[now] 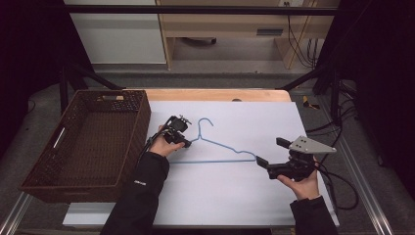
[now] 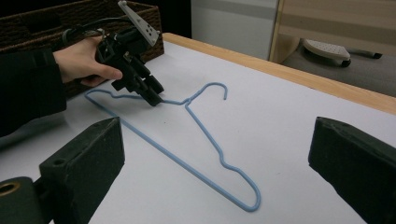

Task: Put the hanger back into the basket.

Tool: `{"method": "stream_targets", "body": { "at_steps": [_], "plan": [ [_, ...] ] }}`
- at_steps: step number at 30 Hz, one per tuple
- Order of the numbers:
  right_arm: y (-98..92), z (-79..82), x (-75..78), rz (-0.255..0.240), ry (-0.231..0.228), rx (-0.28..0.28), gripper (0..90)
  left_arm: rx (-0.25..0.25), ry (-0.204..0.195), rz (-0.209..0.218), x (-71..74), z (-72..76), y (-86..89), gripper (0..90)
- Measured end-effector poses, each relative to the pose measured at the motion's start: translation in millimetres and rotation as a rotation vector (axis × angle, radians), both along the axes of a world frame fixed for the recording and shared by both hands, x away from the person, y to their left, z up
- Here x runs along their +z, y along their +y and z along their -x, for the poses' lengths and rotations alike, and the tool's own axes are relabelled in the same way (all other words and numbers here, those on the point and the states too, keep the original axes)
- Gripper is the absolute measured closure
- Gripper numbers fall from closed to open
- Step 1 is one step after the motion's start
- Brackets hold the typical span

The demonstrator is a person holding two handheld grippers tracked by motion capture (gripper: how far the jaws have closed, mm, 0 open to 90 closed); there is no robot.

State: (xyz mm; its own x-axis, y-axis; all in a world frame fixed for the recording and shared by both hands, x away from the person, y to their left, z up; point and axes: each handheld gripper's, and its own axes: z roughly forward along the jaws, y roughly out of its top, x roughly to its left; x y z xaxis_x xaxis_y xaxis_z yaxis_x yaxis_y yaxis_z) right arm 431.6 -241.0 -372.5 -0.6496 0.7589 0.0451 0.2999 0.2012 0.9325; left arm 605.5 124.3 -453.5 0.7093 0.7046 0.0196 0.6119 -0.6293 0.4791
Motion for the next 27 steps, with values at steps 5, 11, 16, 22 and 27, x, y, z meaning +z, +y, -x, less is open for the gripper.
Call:
{"method": "stream_targets", "body": {
  "at_steps": [5,11,16,22,27],
  "plan": [
    [0.7,0.0,-0.1,-0.004,0.003,0.003,3.9,-0.003,-0.005,-0.013,0.1,1.9,-1.0,60.8],
    [-0.1,0.1,0.3,-0.007,-0.001,0.007,4.0,-0.021,-0.005,-0.033,1.1,5.7,-7.3,73.7],
    [0.6,0.0,0.1,-0.007,0.004,0.005,4.0,-0.027,0.002,-0.034,1.3,6.3,-8.4,78.8],
    [1.2,-0.5,-0.6,-0.002,0.006,0.005,4.0,-0.038,-0.003,-0.054,2.0,7.6,-10.7,82.5],
    [2.2,-1.7,-1.8,0.005,0.009,0.008,4.1,-0.060,-0.012,-0.065,2.3,8.7,-11.7,83.7]
  ]
}}
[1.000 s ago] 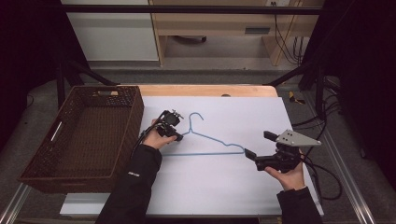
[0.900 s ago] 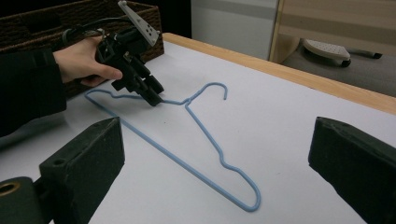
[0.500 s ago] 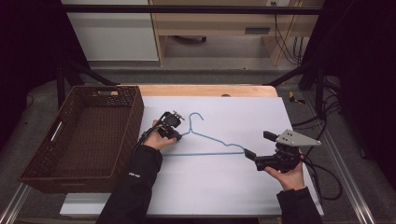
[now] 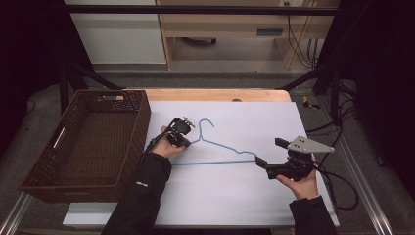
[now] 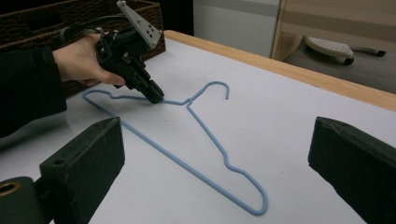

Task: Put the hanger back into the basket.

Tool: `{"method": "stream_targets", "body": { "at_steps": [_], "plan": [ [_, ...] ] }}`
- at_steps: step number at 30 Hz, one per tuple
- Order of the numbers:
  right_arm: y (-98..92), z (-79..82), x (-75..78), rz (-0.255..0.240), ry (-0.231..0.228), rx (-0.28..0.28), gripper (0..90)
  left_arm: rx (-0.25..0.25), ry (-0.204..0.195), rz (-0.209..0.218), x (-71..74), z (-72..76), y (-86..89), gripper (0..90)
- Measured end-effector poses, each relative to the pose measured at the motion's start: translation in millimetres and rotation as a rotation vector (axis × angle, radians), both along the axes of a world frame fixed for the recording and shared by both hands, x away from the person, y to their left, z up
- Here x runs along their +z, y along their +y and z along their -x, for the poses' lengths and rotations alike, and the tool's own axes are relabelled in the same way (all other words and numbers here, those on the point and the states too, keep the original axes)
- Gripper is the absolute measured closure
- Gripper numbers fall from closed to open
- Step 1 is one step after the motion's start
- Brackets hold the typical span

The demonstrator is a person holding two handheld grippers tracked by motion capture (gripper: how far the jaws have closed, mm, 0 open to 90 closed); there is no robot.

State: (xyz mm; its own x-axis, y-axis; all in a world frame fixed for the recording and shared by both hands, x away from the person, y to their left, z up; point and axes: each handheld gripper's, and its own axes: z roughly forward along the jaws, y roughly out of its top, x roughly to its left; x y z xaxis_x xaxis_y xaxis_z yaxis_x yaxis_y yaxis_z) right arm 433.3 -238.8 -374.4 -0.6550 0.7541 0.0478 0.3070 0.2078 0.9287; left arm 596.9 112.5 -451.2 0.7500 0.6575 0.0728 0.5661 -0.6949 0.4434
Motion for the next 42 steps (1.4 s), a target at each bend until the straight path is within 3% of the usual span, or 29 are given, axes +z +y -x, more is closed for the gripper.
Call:
{"method": "stream_targets", "body": {
  "at_steps": [5,15,36,42],
  "plan": [
    [2.3,-2.0,-2.2,0.011,0.008,0.001,4.0,-0.045,-0.013,-0.033,1.1,1.3,-1.2,84.9],
    [3.1,-2.3,-2.8,0.013,0.012,0.008,4.2,-0.092,-0.015,-0.046,2.0,4.8,-3.6,86.5],
    [3.9,-2.6,-3.3,0.013,0.014,0.011,4.3,-0.085,0.021,0.002,0.7,5.9,0.4,85.8],
    [4.5,-2.8,-3.4,0.009,0.016,0.014,4.3,-0.084,0.015,-0.030,0.8,7.1,-4.3,85.0]
  ]
}}
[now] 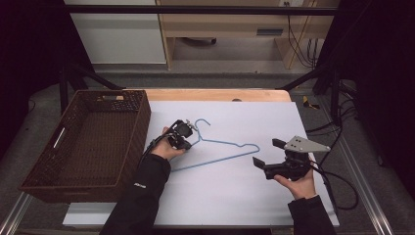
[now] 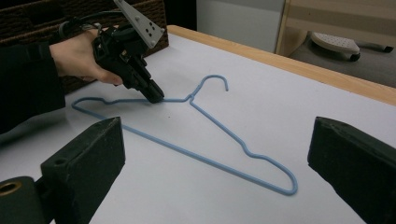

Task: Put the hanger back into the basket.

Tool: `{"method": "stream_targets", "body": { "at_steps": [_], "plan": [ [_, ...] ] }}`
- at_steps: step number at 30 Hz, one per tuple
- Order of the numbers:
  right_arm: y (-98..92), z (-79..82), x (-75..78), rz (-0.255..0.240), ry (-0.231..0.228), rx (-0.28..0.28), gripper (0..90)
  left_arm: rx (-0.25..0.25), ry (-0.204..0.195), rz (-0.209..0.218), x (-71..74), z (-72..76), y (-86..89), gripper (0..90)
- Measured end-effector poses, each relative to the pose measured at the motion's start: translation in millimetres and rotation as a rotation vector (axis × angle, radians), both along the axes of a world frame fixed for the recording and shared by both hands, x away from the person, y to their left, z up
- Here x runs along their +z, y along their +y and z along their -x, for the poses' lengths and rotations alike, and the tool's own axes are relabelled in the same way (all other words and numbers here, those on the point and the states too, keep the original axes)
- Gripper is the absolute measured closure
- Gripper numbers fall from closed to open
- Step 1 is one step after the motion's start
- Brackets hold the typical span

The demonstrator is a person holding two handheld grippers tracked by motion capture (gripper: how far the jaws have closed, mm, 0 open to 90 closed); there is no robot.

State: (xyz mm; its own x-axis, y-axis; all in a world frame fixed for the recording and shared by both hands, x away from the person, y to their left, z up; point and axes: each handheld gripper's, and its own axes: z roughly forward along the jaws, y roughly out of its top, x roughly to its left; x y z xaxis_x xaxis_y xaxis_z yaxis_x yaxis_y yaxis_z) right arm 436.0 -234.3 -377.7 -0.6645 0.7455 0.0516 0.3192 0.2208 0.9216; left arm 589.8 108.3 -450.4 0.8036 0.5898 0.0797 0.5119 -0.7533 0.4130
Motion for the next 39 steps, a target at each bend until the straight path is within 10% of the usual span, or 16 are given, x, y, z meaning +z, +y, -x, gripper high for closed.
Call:
{"method": "stream_targets", "body": {
  "at_steps": [19,39],
  "plan": [
    [-0.9,0.3,1.1,-0.008,-0.001,0.001,4.5,0.023,-0.019,-0.004,0.6,3.8,-1.6,87.0],
    [11.6,-10.2,-5.3,0.023,0.019,0.012,6.4,0.045,-0.145,-0.010,22.0,27.1,-3.0,87.1]
  ]
}}
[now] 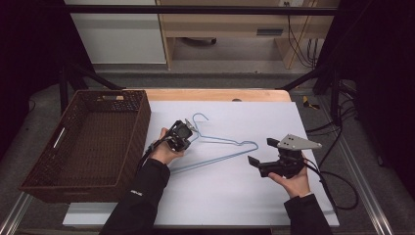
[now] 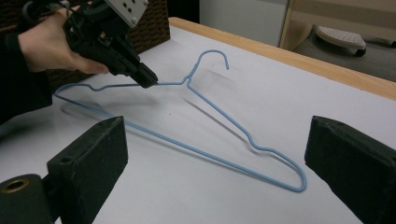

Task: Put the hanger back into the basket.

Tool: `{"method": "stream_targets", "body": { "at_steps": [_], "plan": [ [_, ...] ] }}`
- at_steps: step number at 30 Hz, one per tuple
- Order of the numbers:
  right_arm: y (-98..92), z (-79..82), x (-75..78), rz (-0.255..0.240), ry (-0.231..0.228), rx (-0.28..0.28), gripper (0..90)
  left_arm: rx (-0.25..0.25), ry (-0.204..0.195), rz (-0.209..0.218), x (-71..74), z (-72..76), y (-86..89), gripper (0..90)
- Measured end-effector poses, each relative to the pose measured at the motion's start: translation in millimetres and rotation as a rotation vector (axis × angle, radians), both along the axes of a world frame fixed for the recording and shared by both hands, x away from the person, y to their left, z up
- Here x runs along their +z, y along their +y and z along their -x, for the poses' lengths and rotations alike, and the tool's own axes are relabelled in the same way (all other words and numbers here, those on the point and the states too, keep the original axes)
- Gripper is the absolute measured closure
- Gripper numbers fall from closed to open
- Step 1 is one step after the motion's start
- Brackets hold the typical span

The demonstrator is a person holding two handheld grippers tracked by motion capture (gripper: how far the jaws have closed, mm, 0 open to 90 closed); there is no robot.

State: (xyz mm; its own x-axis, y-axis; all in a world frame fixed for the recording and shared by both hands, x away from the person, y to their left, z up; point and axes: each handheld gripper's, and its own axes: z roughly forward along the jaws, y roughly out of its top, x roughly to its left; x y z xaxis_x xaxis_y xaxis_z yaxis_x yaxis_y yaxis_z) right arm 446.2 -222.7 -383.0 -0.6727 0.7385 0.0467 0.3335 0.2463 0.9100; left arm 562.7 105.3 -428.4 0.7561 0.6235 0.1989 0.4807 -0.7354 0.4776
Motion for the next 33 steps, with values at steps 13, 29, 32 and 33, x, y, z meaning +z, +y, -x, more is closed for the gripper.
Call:
{"method": "stream_targets", "body": {
  "at_steps": [13,29,32,33],
  "plan": [
    [37.9,-37.4,-5.3,0.049,0.018,0.050,11.8,-0.008,-0.058,-0.009,9.6,14.1,-6.0,87.1],
    [74.5,-87.1,-24.4,0.136,0.077,0.083,21.5,-0.016,-0.076,-0.015,13.1,19.3,-8.3,87.1],
    [79.7,-93.2,-26.9,0.155,0.088,0.091,23.5,-0.015,-0.072,-0.014,12.8,19.6,-8.6,87.1],
    [81.6,-95.1,-28.1,0.161,0.094,0.091,24.6,-0.014,-0.072,-0.013,12.8,19.8,-8.7,87.1]
  ]
}}
